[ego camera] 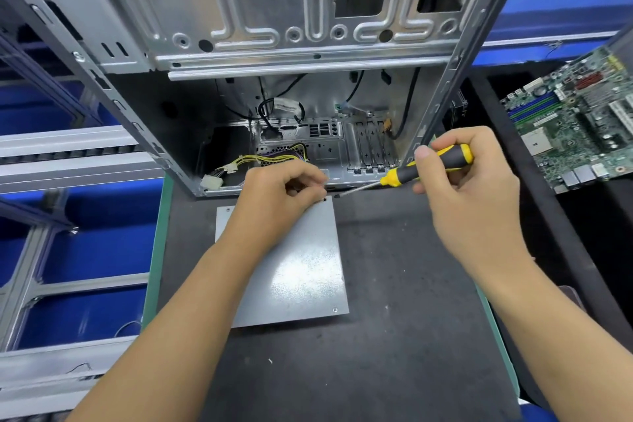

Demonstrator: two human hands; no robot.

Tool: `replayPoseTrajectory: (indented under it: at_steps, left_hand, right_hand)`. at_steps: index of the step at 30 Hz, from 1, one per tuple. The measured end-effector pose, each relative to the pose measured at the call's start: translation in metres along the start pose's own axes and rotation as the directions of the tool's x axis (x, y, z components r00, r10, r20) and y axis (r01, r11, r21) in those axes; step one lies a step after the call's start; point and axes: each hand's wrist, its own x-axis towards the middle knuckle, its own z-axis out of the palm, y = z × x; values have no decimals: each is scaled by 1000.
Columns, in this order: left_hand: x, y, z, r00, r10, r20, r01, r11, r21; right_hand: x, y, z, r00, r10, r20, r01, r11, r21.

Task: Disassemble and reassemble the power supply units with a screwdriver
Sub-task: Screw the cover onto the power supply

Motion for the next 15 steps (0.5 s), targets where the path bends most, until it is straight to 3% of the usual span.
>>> replayPoseTrajectory:
  at_steps: [2, 6, 15]
  left_hand:
    - [-2, 0, -1, 999, 34, -25, -35, 999, -26]
    - [-9, 1, -3, 992, 129, -7, -128, 989, 78]
    - [-13, 3, -2, 983, 181, 23, -183, 977, 112]
  right_hand:
    - [2, 1, 0, 999, 33, -27, -31, 997, 64]
    - [4, -1, 0, 997, 55, -50, -49, 991, 123]
    - [3, 2, 7, 999, 32, 19, -33, 999, 36]
